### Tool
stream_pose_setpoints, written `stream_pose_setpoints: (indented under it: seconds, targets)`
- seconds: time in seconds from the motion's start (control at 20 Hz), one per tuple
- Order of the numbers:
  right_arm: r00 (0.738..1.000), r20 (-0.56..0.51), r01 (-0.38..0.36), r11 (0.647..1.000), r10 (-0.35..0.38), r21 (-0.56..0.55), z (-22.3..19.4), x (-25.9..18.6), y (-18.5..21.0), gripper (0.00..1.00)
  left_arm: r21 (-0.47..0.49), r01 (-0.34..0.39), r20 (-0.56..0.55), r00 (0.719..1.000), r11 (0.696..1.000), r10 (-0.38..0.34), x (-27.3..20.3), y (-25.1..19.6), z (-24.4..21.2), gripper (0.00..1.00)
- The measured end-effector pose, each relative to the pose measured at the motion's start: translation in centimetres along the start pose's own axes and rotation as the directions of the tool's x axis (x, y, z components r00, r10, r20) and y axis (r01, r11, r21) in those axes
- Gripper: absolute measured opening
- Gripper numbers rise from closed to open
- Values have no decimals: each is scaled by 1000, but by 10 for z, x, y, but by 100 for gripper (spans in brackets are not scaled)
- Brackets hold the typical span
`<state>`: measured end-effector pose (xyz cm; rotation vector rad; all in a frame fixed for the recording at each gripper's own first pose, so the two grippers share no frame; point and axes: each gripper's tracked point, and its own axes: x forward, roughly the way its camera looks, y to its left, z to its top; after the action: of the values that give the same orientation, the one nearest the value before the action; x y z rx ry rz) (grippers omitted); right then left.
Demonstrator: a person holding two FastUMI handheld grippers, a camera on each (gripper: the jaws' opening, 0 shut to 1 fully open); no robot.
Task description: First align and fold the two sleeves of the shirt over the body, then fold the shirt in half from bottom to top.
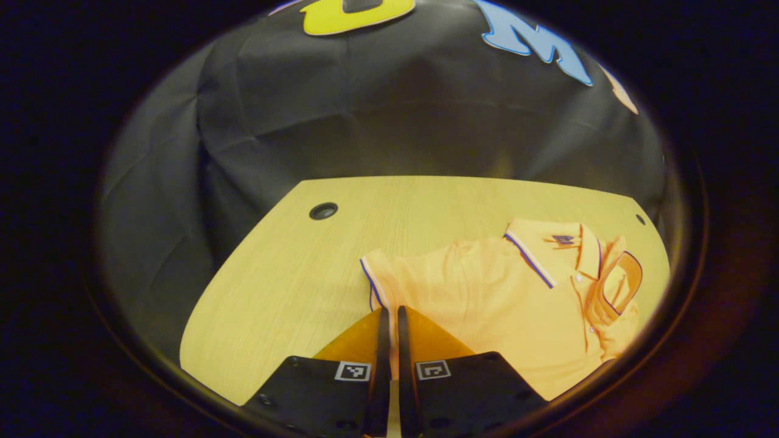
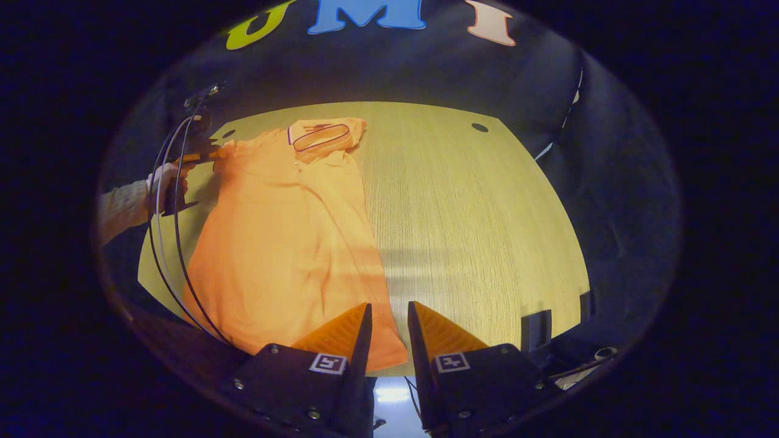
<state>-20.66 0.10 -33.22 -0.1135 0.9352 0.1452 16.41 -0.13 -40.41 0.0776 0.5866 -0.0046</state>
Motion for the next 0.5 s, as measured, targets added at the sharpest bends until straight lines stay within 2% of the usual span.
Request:
stream_pose_setpoints:
  seconds: [0.2,0.25,0.3,0.45,0.5]
  targets:
    - [1000,5,-1,1000,1,16,1,3,0,38,86,91,73,993,992,-97,-16,-57,35,13]
    - [1000,7,0,1000,0,21,2,2,-1,38,106,119,86,988,987,-128,-20,-74,41,13]
    - [1000,10,1,1000,-1,25,3,3,-1,38,122,147,93,983,982,-159,-26,-92,45,17]
    - [1000,17,4,999,-5,38,3,3,-2,38,182,219,95,967,959,-238,-40,-140,50,17]
    - [1000,18,4,999,-5,41,3,3,-3,39,196,236,90,962,952,-257,-42,-153,47,13]
